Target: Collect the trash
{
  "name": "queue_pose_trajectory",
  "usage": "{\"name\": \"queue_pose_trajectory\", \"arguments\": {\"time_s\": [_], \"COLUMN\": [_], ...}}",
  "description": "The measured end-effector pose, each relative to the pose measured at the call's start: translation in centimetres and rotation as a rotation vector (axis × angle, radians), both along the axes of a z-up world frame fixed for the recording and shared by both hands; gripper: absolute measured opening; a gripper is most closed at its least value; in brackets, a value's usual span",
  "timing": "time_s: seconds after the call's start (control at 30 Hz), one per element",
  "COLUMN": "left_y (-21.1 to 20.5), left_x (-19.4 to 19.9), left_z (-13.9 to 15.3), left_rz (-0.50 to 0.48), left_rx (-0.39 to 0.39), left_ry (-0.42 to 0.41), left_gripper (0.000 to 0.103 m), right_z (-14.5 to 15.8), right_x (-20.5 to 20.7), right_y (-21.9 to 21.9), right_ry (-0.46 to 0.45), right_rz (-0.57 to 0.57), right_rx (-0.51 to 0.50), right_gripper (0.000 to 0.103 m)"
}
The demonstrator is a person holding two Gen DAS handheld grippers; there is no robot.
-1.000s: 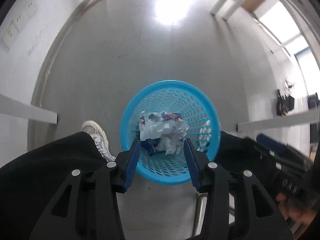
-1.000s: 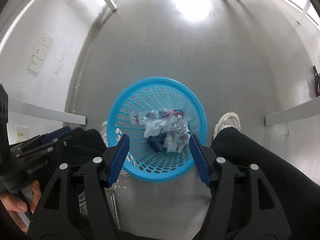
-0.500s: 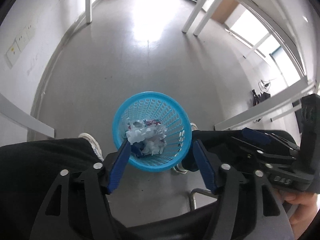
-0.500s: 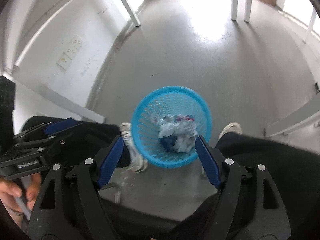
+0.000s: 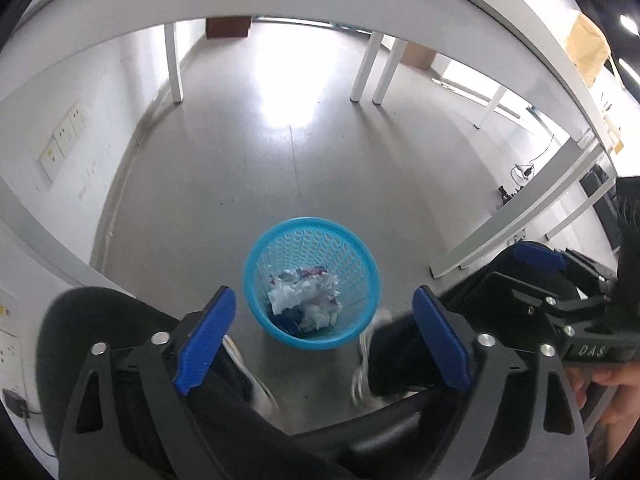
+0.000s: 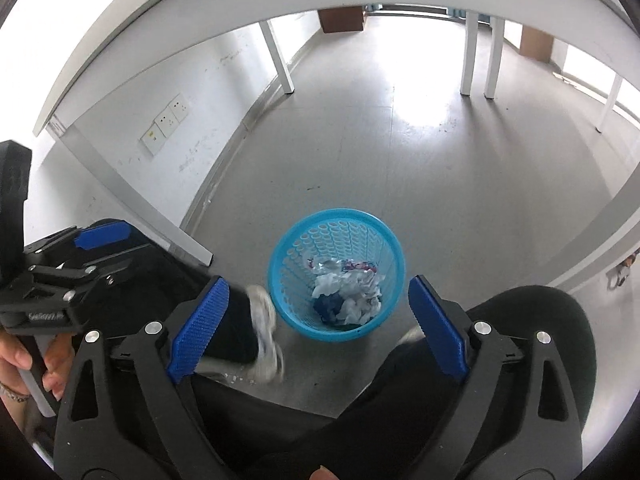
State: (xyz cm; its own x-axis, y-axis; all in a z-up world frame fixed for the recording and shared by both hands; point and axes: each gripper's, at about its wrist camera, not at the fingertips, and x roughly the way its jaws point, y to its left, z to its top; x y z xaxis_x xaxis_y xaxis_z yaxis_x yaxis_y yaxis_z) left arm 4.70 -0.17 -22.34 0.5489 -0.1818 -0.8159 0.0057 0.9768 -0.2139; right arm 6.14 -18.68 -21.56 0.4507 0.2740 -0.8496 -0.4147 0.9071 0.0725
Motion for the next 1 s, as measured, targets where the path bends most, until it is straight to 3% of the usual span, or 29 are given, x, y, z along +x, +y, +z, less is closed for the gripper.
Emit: {"name": "queue_pose_trajectory", "arguments": {"time_s": [0.2,0.3,0.43,1.0], "left_y": [0.6,1.1,1.8,2.1], "left_x": [1.2,2.6,3.1,3.1], "left_z": [-3.1,-5.2,-6.4,-6.3], "left_rz": [0.029,0.011,0.033,0.060], "left_rx": [-0.009,-0.080,-0.095,-0.069], "left_ry": [0.045,0.146,0.195,0.209], "left_gripper": [0.097,0.097,0.097,0.097], "right_z": [-2.2,-2.9,-4.2,-5.2], "right_x": [1.6,2.4,3.1,3.3], "right_y": [-0.2,0.4,0.4,-0.1], "right_ry": [0.096,0.097,0.155,0.196], "right_rz": [-0.039,-0.034,-0.043,-0.051], "right_rx": [0.011,-0.003,-0.018,-0.004], "right_gripper": [0.094,0.094,0.094,0.094]}}
